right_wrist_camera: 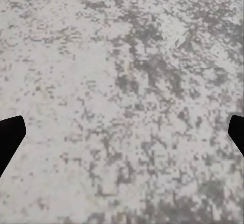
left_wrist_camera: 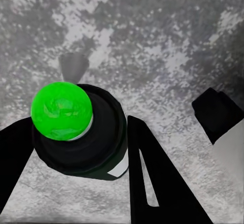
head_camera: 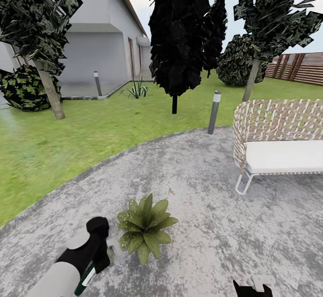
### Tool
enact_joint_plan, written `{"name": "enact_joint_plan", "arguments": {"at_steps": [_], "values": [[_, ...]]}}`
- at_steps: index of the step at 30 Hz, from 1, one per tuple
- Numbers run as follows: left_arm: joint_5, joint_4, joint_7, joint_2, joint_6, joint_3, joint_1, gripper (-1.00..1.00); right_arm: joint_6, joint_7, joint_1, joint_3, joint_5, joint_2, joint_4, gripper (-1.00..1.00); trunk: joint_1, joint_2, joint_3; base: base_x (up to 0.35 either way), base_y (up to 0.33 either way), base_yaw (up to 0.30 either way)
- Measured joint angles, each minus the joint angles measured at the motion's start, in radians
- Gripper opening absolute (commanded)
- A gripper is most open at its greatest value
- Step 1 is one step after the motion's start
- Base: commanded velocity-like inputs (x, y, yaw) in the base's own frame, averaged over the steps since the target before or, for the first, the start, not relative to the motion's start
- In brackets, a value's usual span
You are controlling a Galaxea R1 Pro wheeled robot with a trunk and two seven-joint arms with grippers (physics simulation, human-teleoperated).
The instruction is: Pick up the pesticide atomizer in the garden and spray insectifuge to fully cover both potted plants in the garden.
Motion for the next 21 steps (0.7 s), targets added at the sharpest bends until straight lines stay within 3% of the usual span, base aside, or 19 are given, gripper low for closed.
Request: {"name": "enact_joint_plan", "arguments": {"at_steps": [3, 8, 13, 17, 19, 21], "values": [[0.002, -0.001, 0.027, -0.003, -0.001, 0.072, 0.001, -1.0, 0.0, 0.0, 0.0, 0.001, 0.0, 0.0, 0.0, 1.0, 0.0, 0.0, 0.0, 0.0, 0.0, 0.0], [-0.001, 0.0, 0.032, -0.024, -0.002, 0.076, 0.003, -1.0, 0.0, 0.0, 0.0, 0.001, 0.0, 0.0, 0.0, 1.0, 0.0, 0.0, 0.0, 0.0, 0.0, 0.072], [0.008, 0.003, 0.045, -0.027, -0.005, 0.077, 0.004, -1.0, 0.0, 0.0, 0.0, 0.0, 0.0, 0.0, 0.0, 1.0, 0.0, 0.0, 0.0, 0.0, 0.0, 0.166], [0.08, 0.003, 0.063, -0.027, -0.005, 0.08, 0.004, -1.0, 0.0, 0.0, 0.0, 0.0, 0.0, 0.0, 0.0, 1.0, 0.0, 0.0, 0.0, 0.0, 0.0, 0.013], [0.151, 0.005, 0.134, -0.024, -0.004, 0.084, 0.012, -1.0, 0.0, 0.0, 0.0, 0.001, 0.0, 0.0, 0.0, 1.0, 0.0, 0.0, 0.0, 0.0, 0.0, 0.001], [0.179, 0.004, 0.209, -0.027, -0.006, 0.083, 0.064, -1.0, 0.0, 0.0, 0.0, 0.001, 0.0, 0.0, 0.0, 1.0, 0.0, 0.0, 0.0, 0.0, 0.0, 0.0]]}}
